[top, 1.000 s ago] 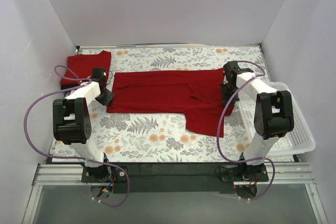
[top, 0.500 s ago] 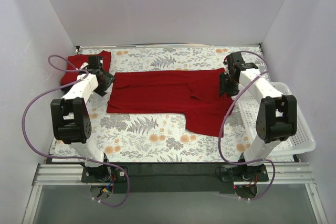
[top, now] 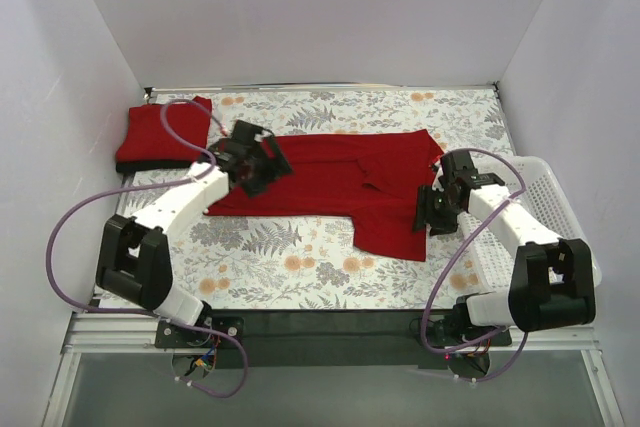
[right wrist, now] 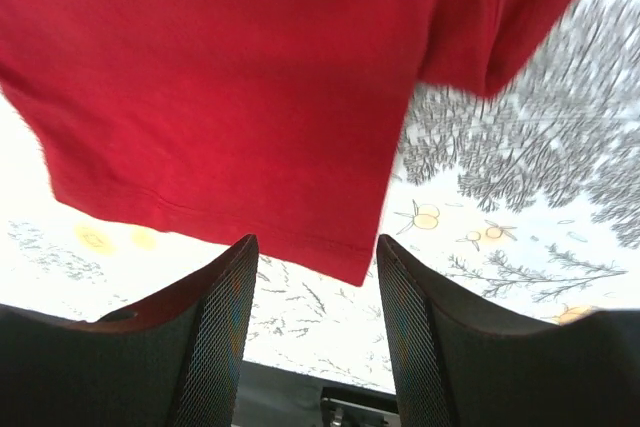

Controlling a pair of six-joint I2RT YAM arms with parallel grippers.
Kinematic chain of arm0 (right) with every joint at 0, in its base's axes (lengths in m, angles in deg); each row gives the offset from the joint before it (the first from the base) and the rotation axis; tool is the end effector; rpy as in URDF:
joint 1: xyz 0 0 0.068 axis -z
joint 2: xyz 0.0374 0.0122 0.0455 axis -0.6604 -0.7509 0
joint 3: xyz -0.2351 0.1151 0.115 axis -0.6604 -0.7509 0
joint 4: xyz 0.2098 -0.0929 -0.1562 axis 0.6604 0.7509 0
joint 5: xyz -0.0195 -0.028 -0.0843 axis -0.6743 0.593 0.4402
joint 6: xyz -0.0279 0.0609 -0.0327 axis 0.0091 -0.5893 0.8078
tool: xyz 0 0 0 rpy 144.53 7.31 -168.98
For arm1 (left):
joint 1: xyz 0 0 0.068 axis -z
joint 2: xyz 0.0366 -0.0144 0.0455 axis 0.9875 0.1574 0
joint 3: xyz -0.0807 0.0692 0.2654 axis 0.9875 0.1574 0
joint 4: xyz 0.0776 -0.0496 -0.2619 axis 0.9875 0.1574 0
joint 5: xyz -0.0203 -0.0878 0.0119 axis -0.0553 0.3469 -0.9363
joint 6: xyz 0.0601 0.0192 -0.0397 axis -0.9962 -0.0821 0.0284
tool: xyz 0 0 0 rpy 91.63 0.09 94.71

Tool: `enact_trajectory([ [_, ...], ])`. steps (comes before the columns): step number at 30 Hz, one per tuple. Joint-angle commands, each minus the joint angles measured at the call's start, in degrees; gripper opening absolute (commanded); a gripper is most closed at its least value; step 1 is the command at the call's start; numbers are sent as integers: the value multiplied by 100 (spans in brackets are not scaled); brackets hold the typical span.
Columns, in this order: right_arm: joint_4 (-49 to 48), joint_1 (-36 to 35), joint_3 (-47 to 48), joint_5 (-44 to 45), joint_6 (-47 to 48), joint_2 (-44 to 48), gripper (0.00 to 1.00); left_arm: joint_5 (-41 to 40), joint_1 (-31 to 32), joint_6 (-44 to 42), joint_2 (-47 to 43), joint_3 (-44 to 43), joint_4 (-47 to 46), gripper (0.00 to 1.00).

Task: Fold and stack the t-shirts
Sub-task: Fold the tshirt

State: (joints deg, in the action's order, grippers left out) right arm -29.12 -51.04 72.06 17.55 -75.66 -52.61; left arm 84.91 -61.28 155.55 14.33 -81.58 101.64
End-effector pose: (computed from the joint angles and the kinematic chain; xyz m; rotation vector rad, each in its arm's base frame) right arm 0.2630 0.0541 0.1840 0.0847 2.7716 0.3146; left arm 0.3305 -0.1175 0.2340 -1.4761 2.2462 -0.6705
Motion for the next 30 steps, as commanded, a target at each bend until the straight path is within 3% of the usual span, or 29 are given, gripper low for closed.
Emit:
enact_trajectory([
  [1, -220, 31, -330, -107, -147, 309, 49, 422, 1029, 235, -368, 245, 76, 73],
  [5, -308, 22, -639, -185, -218, 415, 49, 502, 2004, 420, 17, 19, -12, 73],
  [11, -361, 31, -999, -274, -253, 459, 47, 589, 2831, 447, 1132, -632, 31, 72],
  [21, -448, 31, -1324, -282, -314, 503, 44, 765, 3307, -19, 2601, -1740, 453, 65],
  [24, -536, 40, -1395, -379, -314, 477, 39, 800, 3369, -89, 2821, -1872, 550, 59],
  [30, -703, 31, -1492, -519, -332, 380, 13, 818, 3422, -125, 2972, -2013, 664, 26],
])
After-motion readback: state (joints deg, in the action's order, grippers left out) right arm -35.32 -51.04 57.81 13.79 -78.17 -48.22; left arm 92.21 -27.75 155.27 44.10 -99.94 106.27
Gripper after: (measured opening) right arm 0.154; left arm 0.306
